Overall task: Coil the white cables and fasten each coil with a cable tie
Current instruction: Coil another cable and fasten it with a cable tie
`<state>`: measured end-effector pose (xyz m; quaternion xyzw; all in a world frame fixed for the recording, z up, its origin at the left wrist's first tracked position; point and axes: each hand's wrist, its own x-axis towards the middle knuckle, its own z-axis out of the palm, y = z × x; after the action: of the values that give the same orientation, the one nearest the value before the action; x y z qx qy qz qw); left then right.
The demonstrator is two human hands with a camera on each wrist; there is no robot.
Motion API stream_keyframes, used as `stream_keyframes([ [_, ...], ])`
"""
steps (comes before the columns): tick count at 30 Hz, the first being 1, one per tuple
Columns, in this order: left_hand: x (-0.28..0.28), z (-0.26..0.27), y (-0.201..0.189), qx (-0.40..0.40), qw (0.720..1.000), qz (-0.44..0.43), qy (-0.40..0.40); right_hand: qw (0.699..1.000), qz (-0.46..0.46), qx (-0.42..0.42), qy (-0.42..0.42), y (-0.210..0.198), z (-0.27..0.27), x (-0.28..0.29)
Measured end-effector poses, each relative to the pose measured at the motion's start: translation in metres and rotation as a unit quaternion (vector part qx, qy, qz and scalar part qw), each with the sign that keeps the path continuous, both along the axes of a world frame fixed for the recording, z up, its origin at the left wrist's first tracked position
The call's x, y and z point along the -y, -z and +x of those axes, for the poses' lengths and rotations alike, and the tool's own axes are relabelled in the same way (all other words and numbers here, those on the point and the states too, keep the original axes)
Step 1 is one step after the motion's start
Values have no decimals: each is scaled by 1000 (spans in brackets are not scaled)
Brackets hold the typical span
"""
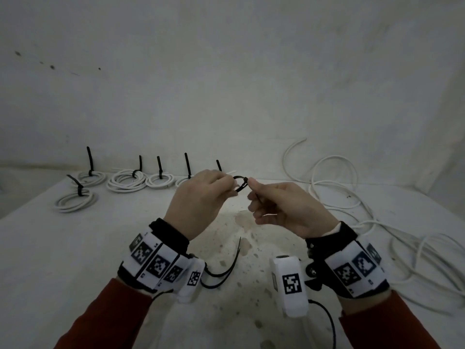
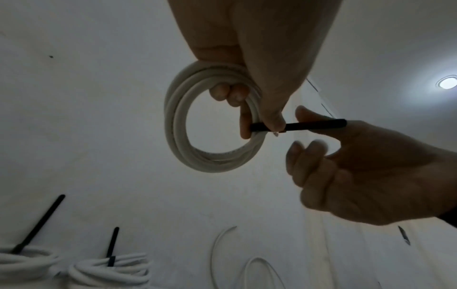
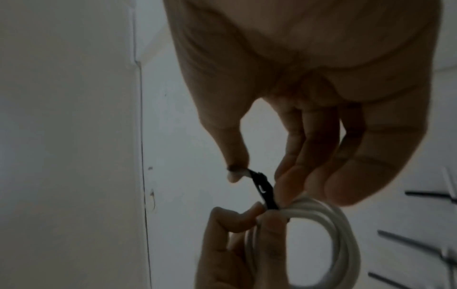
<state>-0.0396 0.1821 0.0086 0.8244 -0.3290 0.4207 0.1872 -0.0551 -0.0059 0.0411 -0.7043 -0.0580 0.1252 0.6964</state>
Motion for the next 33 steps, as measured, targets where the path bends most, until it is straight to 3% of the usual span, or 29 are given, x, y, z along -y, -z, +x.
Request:
stream_keyframes([
  [6, 0, 3, 2, 41, 999, 29, -3, 984, 153, -82, -28, 1, -1, -6],
  [9, -2, 0, 1, -14, 997, -67, 34, 981, 173, -83, -29, 3, -1, -9],
  [11, -2, -4, -1, -95, 971, -205, 73, 982, 172, -71, -38, 6, -1, -12],
  [13, 1, -5, -1, -158, 943, -284, 67, 983, 171, -55, -46, 9, -2, -16],
  [16, 5, -2, 3, -212, 917, -334, 54, 985, 159, -38, -53, 13, -3, -21],
  [22, 8, -2, 0, -252, 858, -431, 119, 991, 107, 6, -78, 20, -5, -23],
  [27, 10, -7, 0, -217, 883, -390, 143, 992, 74, 35, -97, 14, -7, -22],
  [33, 15, -13, -3, -208, 881, -382, 189, 974, 209, -20, -82, 10, -10, -30],
])
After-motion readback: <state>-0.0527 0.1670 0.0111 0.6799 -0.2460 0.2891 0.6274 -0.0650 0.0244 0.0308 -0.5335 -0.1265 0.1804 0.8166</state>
